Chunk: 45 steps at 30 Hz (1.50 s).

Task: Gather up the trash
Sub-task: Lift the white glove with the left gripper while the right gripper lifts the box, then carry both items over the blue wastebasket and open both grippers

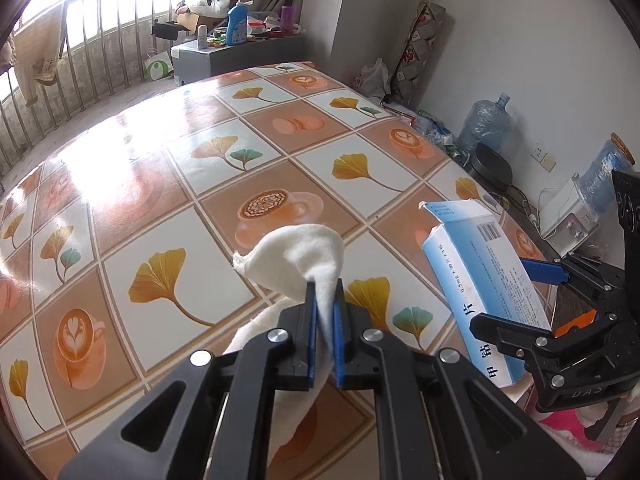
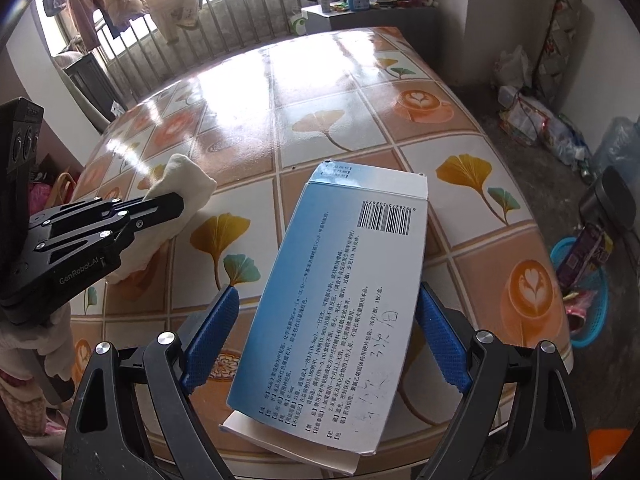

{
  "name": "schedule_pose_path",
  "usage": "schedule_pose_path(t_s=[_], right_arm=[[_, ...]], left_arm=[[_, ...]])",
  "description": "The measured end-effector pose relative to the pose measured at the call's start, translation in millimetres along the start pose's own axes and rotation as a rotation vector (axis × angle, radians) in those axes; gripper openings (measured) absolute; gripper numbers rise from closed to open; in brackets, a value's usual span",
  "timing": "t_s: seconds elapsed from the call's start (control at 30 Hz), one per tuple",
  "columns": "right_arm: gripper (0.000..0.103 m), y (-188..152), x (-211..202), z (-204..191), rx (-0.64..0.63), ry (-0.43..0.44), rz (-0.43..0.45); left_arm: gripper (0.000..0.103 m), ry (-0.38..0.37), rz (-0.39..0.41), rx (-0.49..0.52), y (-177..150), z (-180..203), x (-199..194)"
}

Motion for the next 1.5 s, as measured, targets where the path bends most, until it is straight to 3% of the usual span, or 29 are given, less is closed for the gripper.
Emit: schedule_pose_path(t_s=[0.23,0.37,0.57,0.9,1.07,1.3,1.4,1.5], right_arm=[[0.083,-5,6,-2,-0.002,-0.019,-0.024],[0.075,-6,8,2,0.01,-0.031,-0.027],[0.072,-4,7,6,0.027,-0.028,-0.022],[0.071,4,1,15,0.113,0.015,0.012],[0.071,12,-6,21,0.181,0.079,0.055],[0.07,32,-36,43,0.311,0.144,0.188],[0.07,38,-56,73,0.403,0.139,0.273],[0.07,36,-79,124,0.513,0.081,0.365]], left_arm=[[0.006,0.016,0.008,0.038,0,6,1],[0.006,0.021,0.011,0.051,0,7,1],[0.006,0.026,0.017,0.058,2,7,-1],[0.006,0.042,0.032,0.077,4,9,-8],[0.006,0.049,0.065,0.075,12,9,-17],[0.006,-0.047,0.164,0.075,55,23,-42],[0.006,-0.142,0.195,0.088,84,48,-44],[0.006,-0.256,0.208,0.115,111,87,-40]])
Point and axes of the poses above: each gripper's, at about its wrist camera, not at the fingertips, and x roughly the way its jaws point, z to its right, y to its top, the point moved 6 cm from there along x, roughly the way its jaws point, and after that the axes turned 13 degrees about z, right-handed, at the moved point
